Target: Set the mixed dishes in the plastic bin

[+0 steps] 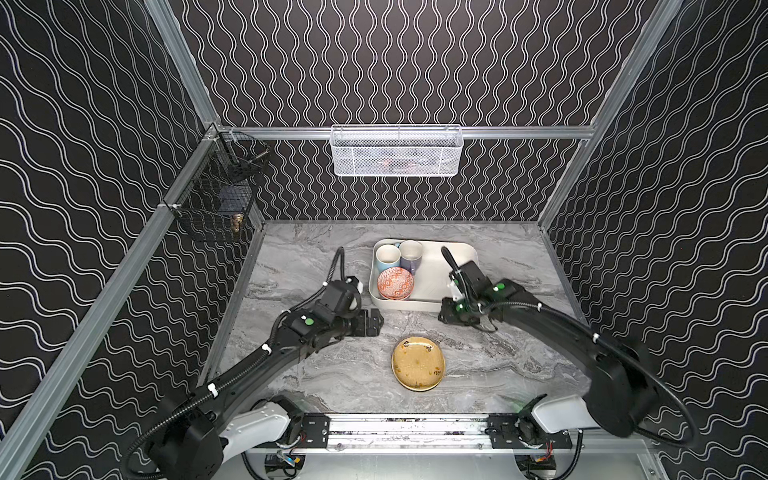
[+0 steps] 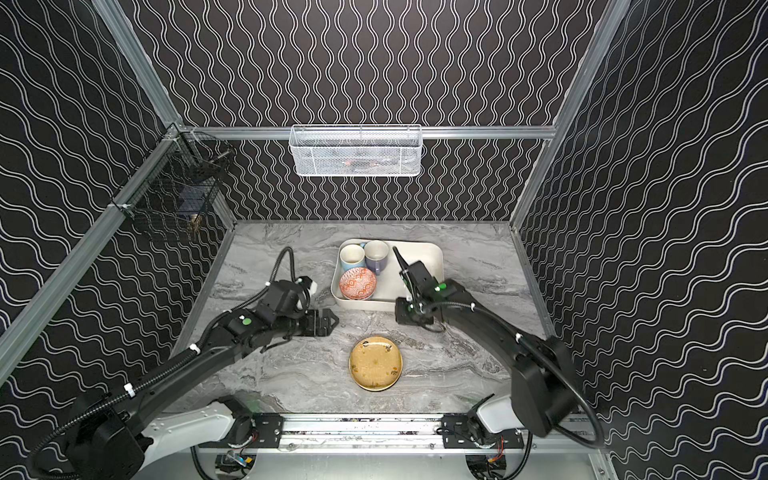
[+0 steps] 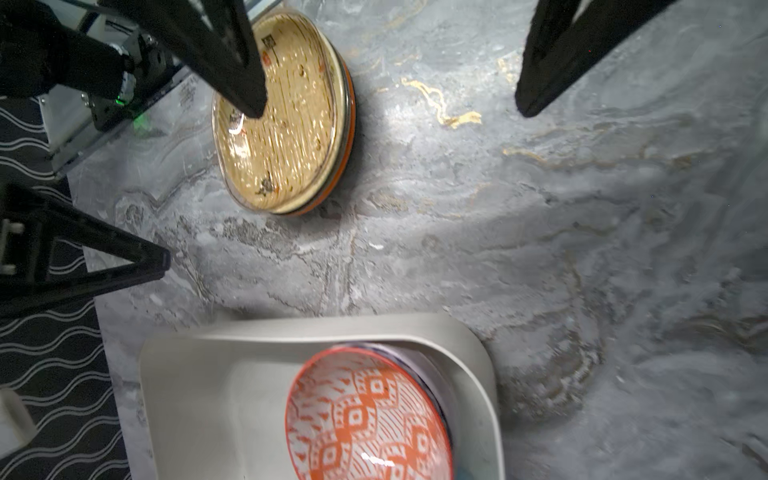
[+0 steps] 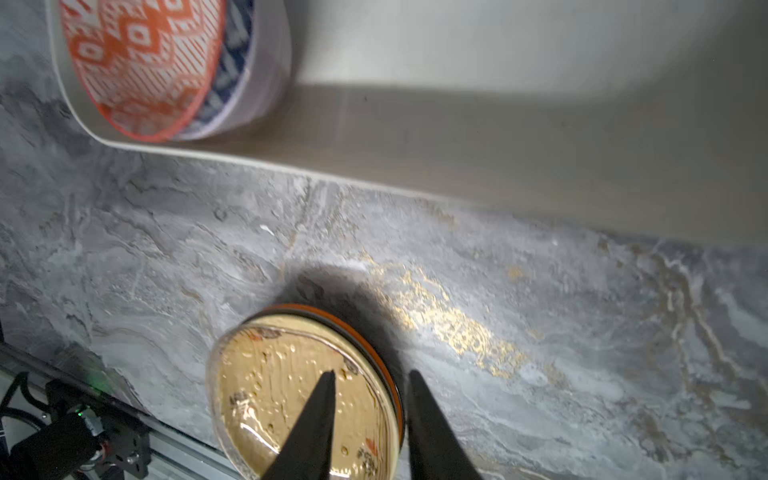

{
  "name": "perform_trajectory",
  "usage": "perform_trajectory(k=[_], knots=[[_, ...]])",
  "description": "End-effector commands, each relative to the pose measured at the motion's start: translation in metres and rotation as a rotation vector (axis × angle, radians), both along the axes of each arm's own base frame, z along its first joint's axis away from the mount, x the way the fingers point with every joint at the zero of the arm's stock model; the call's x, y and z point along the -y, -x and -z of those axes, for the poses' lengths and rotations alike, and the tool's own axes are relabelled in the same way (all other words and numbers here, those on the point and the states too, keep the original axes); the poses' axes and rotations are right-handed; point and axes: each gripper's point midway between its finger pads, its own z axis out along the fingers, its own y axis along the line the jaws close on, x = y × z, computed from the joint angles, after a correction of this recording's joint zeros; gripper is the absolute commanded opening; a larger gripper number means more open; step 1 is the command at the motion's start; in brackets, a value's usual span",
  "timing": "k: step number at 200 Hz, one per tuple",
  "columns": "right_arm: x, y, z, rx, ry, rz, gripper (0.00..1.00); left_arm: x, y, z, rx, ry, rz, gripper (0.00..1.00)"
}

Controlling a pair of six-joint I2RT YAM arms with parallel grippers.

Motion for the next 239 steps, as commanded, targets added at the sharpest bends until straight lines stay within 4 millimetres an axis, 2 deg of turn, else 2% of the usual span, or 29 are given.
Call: perform_trajectory(k=[1, 39, 73, 101, 129, 159, 212, 239], knots=[[0.0, 0.011, 0.01, 0.007, -0.037, 0.036, 0.28, 0.006, 0.009, 0.009, -0.003, -0.017, -0.036, 0.95], [-0.006, 0.033, 0.022, 0.001, -0.049, 0.011, 0.27, 0.022, 0.03, 0.025, -0.025, -0.023, -0.012, 0.91], [-0.007, 0.043, 0.032, -0.004, -0.049, -0.002, 0.27, 0.027, 0.04, 0.034, -0.038, -0.052, -0.006, 0.77], [-0.01, 0.049, 0.038, -0.006, -0.062, -0.014, 0.25, 0.031, 0.046, 0.037, -0.036, -0.054, -0.002, 0.6], [-0.01, 0.054, 0.046, -0.015, -0.053, -0.026, 0.21, 0.033, 0.049, 0.043, -0.041, -0.06, -0.006, 0.52], [-0.009, 0.055, 0.048, -0.015, -0.047, -0.032, 0.18, 0.04, 0.055, 0.05, -0.05, -0.064, 0.003, 0.5], [-0.006, 0.056, 0.05, -0.01, -0.036, -0.034, 0.2, 0.056, 0.057, 0.054, -0.048, -0.083, 0.029, 0.5], [-0.002, 0.056, 0.049, -0.002, -0.024, -0.03, 0.19, 0.062, 0.056, 0.052, -0.038, -0.088, 0.039, 0.41]])
